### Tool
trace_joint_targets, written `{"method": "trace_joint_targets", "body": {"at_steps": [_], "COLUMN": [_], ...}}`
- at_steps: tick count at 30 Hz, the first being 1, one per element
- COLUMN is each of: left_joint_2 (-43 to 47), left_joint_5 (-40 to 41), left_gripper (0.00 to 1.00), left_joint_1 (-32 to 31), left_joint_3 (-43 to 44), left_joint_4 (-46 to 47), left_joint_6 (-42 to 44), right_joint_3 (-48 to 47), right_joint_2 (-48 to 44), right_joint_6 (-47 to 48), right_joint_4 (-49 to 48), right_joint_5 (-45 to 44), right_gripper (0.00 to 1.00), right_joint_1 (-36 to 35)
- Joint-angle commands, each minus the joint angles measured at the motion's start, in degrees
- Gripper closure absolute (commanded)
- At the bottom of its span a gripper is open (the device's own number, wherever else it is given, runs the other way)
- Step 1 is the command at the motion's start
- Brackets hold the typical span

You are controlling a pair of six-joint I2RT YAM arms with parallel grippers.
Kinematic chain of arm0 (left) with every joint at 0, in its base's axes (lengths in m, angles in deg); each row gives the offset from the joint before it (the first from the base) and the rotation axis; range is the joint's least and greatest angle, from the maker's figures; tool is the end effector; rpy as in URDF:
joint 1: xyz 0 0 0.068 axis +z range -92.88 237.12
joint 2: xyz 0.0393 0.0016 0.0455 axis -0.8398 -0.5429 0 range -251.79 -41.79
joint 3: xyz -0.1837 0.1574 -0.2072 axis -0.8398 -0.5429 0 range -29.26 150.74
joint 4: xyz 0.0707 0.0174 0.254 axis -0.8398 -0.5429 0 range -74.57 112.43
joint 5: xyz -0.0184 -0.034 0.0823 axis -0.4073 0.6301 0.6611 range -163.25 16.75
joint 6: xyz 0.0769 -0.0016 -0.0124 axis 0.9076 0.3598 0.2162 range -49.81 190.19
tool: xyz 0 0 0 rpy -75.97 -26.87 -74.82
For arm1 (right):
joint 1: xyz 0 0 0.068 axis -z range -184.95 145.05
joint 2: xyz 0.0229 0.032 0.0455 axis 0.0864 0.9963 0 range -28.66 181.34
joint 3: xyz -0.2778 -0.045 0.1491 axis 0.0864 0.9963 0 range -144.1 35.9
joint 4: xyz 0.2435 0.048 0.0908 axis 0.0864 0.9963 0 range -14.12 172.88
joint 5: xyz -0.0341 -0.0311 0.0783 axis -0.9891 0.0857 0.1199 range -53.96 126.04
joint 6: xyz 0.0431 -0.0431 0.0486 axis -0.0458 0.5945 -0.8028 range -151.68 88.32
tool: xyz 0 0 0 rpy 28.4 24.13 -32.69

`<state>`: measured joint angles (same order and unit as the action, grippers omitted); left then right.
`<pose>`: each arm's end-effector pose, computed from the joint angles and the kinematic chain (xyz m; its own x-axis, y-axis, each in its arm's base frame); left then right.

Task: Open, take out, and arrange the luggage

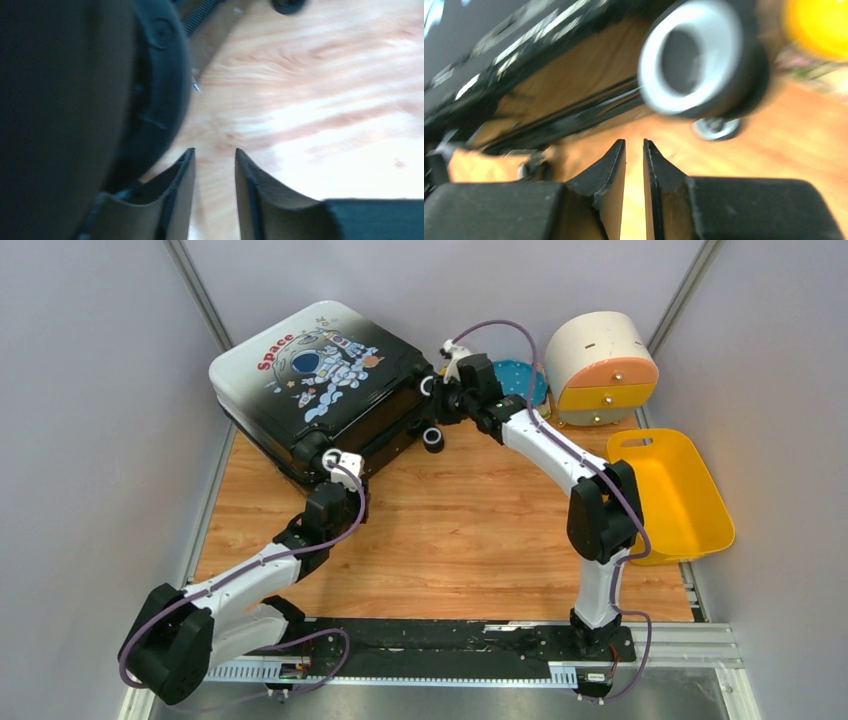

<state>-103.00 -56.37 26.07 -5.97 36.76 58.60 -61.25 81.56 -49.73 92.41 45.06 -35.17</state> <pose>0.2061 -0.1016 0.2259 -0.3894 0.0098 -0.9210 0.1913 0.9790 -0.0704 0.4304 0.2626 0.3386 -0.5964 0.0068 -0.8027 -0.4523 0.8233 0.3430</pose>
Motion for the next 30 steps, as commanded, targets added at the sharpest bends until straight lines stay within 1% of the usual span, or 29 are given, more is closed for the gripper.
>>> {"method": "trace_joint_targets", "body": {"at_steps": [1, 2, 3, 4, 5, 6, 7, 8, 9, 10, 11, 12, 15, 16, 17, 19, 20, 21, 22, 23, 24, 27, 28, 29, 30], "left_joint_2": [1.9, 3.5, 6.9, 8.6, 12.5, 14.2, 16.0, 19.3, 20.9, 22.1, 24.6, 25.8, 29.4, 30.2, 31.1, 31.3, 31.2, 30.9, 30.5, 29.1, 28.1, 24.7, 23.9, 22.2, 21.5], "left_joint_5": [-10.9, -13.6, -16.4, -18.8, -23.0, -26.7, -28.8, -31.1, -32.2, -33.2, -34.3, -34.5, -35.6, -35.2, -33.3, -30.7, -29.1, -29.6, -30.3, -31.6, -32.3, -33.5, -34.2, -35.8, -36.6], "left_gripper": [0.48, 0.39, 0.33, 0.28, 0.26, 0.26, 0.26, 0.25, 0.24, 0.25, 0.23, 0.23, 0.23, 0.23, 0.23, 0.23, 0.23, 0.23, 0.23, 0.23, 0.23, 0.23, 0.24, 0.24, 0.24], "left_joint_1": [4.4, 4.6, 4.9, 5.6, 6.3, 7.1, 7.8, 8.2, 8.3, 8.4, 8.8, 9.1, 10.2, 10.3, 10.4, 10.6, 11.1, 13.6, 14.8, 15.7, 16.4, 18.7, 21.1, 22.2, 23.3], "left_joint_3": [8.1, 8.1, 8.3, 8.6, 8.4, 8.2, 8.4, 8.5, 9.0, 9.3, 9.6, 10.0, 11.9, 12.4, 12.7, 14.3, 14.9, 16.3, 17.3, 18.6, 21.4, 26.0, 27.1, 28.1, 29.6], "left_joint_4": [-3.1, -6.0, -9.2, -16.4, -19.0, -21.7, -27.0, -29.2, -31.4, -35.6, -37.3, -40.2, -45.2, -45.7, -46.1, -46.6, -46.2, -45.4, -45.0, -44.7, -44.5, -43.2, -43.2, -43.2, -42.9], "left_joint_6": [3.8, 4.9, 8.1, 8.7, 9.1, 11.5, 11.5, 13.2, 14.6, 14.9, 15.0, 14.5, 12.4, 11.9, 10.3, 6.1, 4.4, 1.4, 0.0, -1.5, -3.4, -7.5, -8.6, -9.8, -12.0], "right_joint_3": [2.4, 2.4, 2.4, 2.3, 2.1, 1.7, 1.5, 1.3, 1.3, 1.5, 1.9, 2.5, 7.3, 9.3, 14.6, 19.2, 23.7, 25.5, 27.3, 28.8, 31.0, 33.4, 33.9, 34.6, 35.3], "right_joint_2": [1.8, 1.9, 1.8, 1.8, 1.8, 1.6, 1.2, 1.1, 0.6, -0.3, -1.0, -1.7, -5.8, -7.3, -9.9, -12.4, -13.3, -14.7, -14.9, -15.2, -14.9, -13.4, -11.8, -11.0, -10.0], "right_joint_6": [-6.5, -6.4, -5.4, -4.7, -4.0, -2.7, -2.1, -1.4, -0.9, 0.6, 1.6, 2.6, 6.9, 7.2, 7.3, 7.5, 7.5, 7.5, 7.3, 7.1, 7.1, 7.1, 6.6, 5.9, 5.5], "right_joint_4": [8.0, 7.6, 7.4, 7.3, 7.3, 7.4, 7.3, 7.3, 7.3, 7.3, 7.4, 7.4, 5.5, 4.0, -0.8, -6.0, -11.1, -13.6, -16.1, -21.6, -23.8, -32.6, -34.9, -40.4, -43.7], "right_joint_5": [17.0, 16.5, 16.4, 16.6, 16.5, 16.4, 16.6, 16.7, 16.8, 17.3, 17.7, 17.7, 18.5, 18.8, 19.4, 19.1, 18.7, 18.0, 17.4, 16.9, 17.0, 18.8, 20.8, 22.0, 22.7], "right_gripper": [1.0, 1.0, 1.0, 1.0, 0.98, 0.88, 0.82, 0.78, 0.7, 0.67, 0.64, 0.57, 0.48, 0.46, 0.45, 0.42, 0.42, 0.41, 0.41, 0.41, 0.41, 0.41, 0.41, 0.41, 0.41], "right_joint_1": [-6.6, -6.3, -5.6, -5.6, -5.5, -5.3, -5.2, -5.2, -4.9, -4.8, -4.5, -4.6, -4.5, -4.4, -4.5, -5.3, -5.8, -6.9, -7.5, -8.8, -9.3, -12.2, -12.8, -13.7, -14.3]}}
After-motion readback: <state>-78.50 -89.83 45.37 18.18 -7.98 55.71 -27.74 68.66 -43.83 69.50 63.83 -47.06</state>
